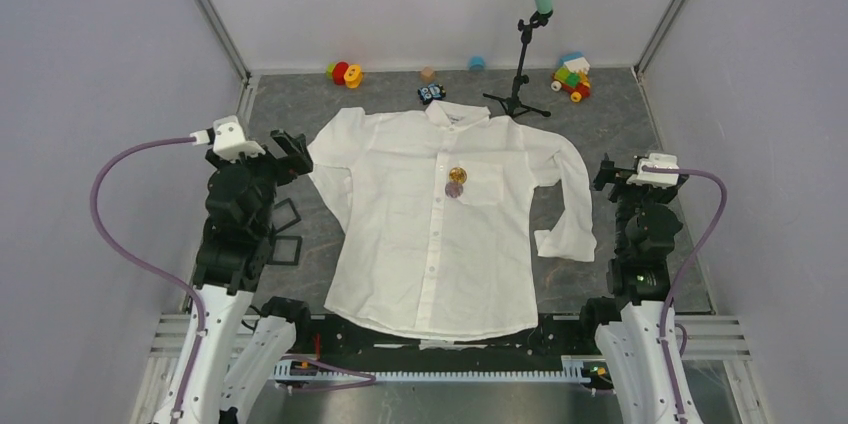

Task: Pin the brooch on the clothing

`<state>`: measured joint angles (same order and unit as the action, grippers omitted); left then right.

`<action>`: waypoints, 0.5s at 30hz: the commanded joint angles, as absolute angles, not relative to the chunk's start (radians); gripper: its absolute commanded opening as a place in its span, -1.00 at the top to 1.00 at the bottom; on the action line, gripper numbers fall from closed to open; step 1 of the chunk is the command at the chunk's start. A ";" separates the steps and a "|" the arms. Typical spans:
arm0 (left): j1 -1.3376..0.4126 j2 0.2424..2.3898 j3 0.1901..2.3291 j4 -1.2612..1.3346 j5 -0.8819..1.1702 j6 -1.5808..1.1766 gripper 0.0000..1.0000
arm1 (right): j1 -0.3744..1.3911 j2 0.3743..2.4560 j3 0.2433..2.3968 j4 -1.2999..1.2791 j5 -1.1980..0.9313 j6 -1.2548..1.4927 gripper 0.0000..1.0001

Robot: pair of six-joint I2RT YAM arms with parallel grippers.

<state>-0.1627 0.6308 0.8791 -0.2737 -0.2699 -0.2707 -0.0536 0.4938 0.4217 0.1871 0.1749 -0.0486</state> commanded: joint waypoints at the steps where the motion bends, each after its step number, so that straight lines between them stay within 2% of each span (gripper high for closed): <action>1: -0.158 0.639 0.841 -0.225 -0.318 -0.223 -1.00 | -0.055 0.434 0.368 0.320 0.219 -0.031 -0.96; 15: -0.156 0.644 0.829 -0.228 -0.312 -0.248 -1.00 | -0.055 0.464 0.410 0.274 0.220 -0.020 -0.96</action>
